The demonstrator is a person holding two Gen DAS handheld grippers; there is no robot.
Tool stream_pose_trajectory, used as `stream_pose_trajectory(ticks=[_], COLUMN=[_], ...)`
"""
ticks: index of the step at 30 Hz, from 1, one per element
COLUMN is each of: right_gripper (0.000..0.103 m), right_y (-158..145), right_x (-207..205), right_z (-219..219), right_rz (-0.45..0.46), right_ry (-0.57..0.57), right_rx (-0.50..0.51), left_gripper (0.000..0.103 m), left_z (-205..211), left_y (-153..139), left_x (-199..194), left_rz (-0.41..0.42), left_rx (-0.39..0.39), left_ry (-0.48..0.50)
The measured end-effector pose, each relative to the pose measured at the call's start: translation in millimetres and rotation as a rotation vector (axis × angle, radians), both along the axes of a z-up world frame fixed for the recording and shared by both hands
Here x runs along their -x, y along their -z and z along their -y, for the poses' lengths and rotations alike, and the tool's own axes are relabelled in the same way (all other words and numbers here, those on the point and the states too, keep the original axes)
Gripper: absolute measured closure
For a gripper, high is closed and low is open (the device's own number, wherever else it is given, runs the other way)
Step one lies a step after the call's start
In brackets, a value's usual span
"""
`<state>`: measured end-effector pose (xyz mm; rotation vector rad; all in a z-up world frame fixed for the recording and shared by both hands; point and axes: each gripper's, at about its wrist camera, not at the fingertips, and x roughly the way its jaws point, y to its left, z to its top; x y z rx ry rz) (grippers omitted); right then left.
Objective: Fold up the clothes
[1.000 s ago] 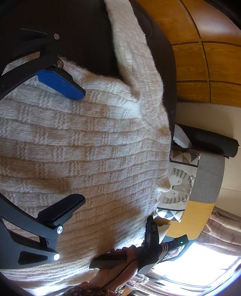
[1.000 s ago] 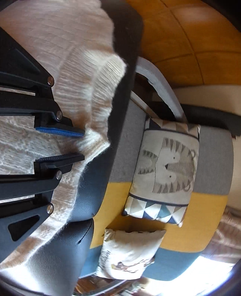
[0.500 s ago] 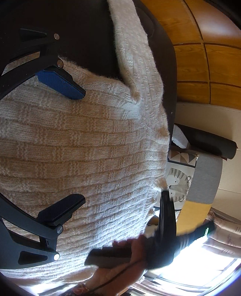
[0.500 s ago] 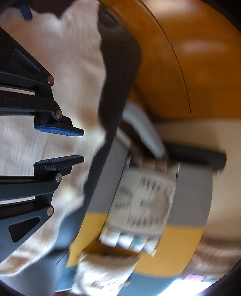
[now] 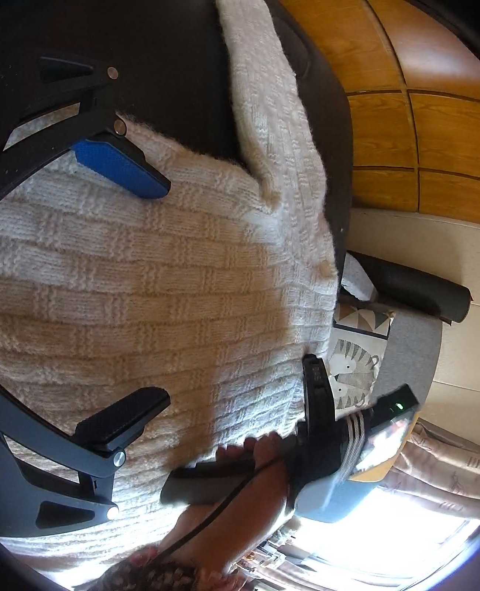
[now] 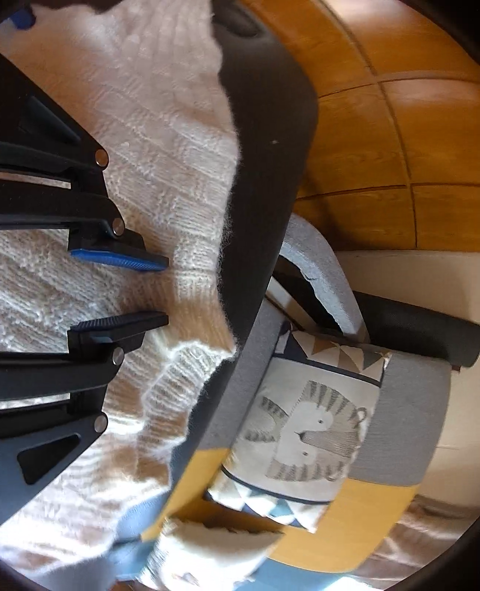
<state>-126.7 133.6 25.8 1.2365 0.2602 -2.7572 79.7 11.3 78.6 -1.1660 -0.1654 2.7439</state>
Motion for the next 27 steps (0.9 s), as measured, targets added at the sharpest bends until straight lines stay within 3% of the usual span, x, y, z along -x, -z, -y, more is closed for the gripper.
stream_pose_trajectory(ticks=[6, 13, 18, 20, 23, 25, 27], right_gripper=[0.075, 0.074, 0.073, 0.066, 0.044, 0.029, 0.028], right_y=[-20.4, -17.8, -0.1, 4.1, 6.9, 8.3, 6.1], right_x=[-60.2, -112.8, -130.2, -135.3, -137.4, -136.5, -138.8], right_z=[-4.0, -103.8, -151.1, -164.4, -182.4, -202.2, -211.4], right_rz=[-0.064, 0.025, 0.037, -0.006, -0.036, -0.022, -0.018], right_ry=[-0.067, 0.161, 0.304, 0.317, 0.363, 0.398, 0.394], right_rx=[-0.019, 0.055, -0.033, -0.010, 0.028, 0.125, 0.191], left_gripper=[0.000, 0.000, 0.000, 0.000, 0.000, 0.000, 0.000], left_z=[-0.9, -2.9, -3.4, -3.4, -3.7, -3.3, -2.6], left_y=[-0.2, 0.1, 0.3, 0.7, 1.4, 1.7, 1.7], left_x=[-0.3, 1.2, 2.3, 2.4, 3.6, 3.9, 4.7], left_rz=[0.006, 0.012, 0.012, 0.004, 0.004, 0.004, 0.005], left_rx=[0.012, 0.035, 0.039, 0.036, 0.037, 0.034, 0.031], left_ry=[-0.002, -0.003, -0.003, -0.003, -0.002, -0.001, 0.001])
